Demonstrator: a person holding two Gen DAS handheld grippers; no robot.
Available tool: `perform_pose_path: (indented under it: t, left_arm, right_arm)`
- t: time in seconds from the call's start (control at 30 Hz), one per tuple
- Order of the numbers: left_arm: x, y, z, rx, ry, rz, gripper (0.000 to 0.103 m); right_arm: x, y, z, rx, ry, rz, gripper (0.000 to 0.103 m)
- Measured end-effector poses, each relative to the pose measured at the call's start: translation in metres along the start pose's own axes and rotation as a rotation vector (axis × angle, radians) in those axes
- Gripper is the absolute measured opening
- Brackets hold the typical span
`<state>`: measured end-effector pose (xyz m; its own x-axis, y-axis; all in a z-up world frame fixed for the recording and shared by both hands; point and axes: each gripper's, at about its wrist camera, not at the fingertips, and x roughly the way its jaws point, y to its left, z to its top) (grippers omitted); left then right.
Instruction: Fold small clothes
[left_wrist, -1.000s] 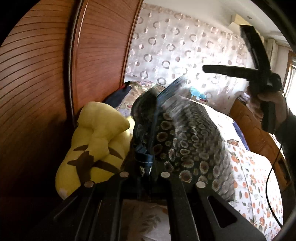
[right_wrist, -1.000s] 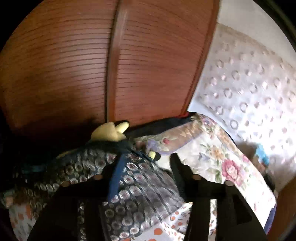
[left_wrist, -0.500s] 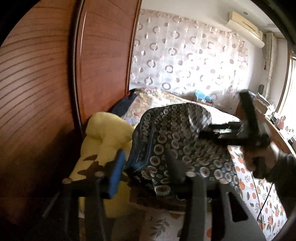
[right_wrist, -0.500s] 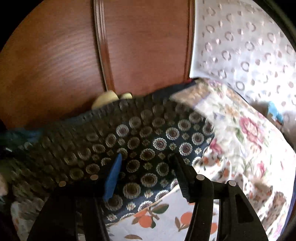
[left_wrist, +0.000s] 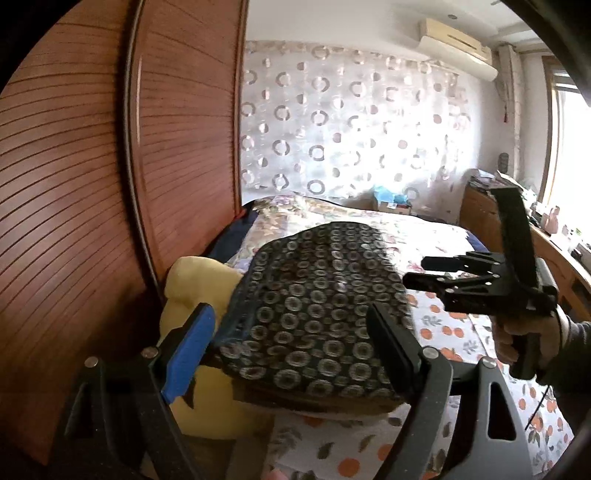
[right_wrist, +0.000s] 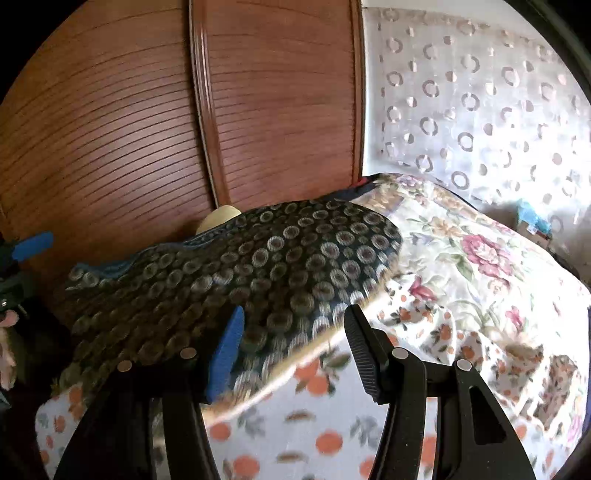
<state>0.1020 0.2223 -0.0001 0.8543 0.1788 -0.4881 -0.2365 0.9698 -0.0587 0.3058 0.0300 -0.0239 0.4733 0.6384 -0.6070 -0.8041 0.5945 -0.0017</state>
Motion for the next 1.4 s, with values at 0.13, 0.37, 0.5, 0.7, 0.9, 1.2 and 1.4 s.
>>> perform_pose_path:
  t: [0.13, 0.37, 0.5, 0.7, 0.9, 1.2, 1.4]
  left_arm:
    - [-0.006, -0.018, -0.001, 0.010, -0.001, -0.020, 0.084]
    - [-0.022, -0.052, -0.012, 0.034, -0.002, -0.069, 0.084]
    - [-0.032, -0.076, -0.022, 0.049, -0.003, -0.105, 0.084]
    - [-0.046, -0.114, -0.031, 0.083, 0.001, -0.172, 0.084]
    - [-0.073, -0.148, -0.027, 0.123, -0.036, -0.225, 0.084]
    - [-0.112, -0.175, -0.011, 0.147, -0.098, -0.245, 0.084]
    - [-0.121, -0.180, -0.008, 0.154, -0.112, -0.242, 0.084]
  right_arm:
    - [-0.029, 0.004, -0.016, 0.016, -0.023, -0.043, 0.058]
    - [-0.103, 0.023, -0.053, 0.059, -0.045, -0.124, 0.063]
    - [-0.134, 0.027, -0.072, 0.087, -0.059, -0.168, 0.072]
    - [-0.189, 0.036, -0.106, 0.156, -0.112, -0.279, 0.086]
    - [-0.247, 0.050, -0.133, 0.236, -0.194, -0.406, 0.086]
    - [-0.315, 0.075, -0.156, 0.309, -0.313, -0.519, 0.086]
    - [-0.310, 0.087, -0.163, 0.315, -0.335, -0.554, 0.086]
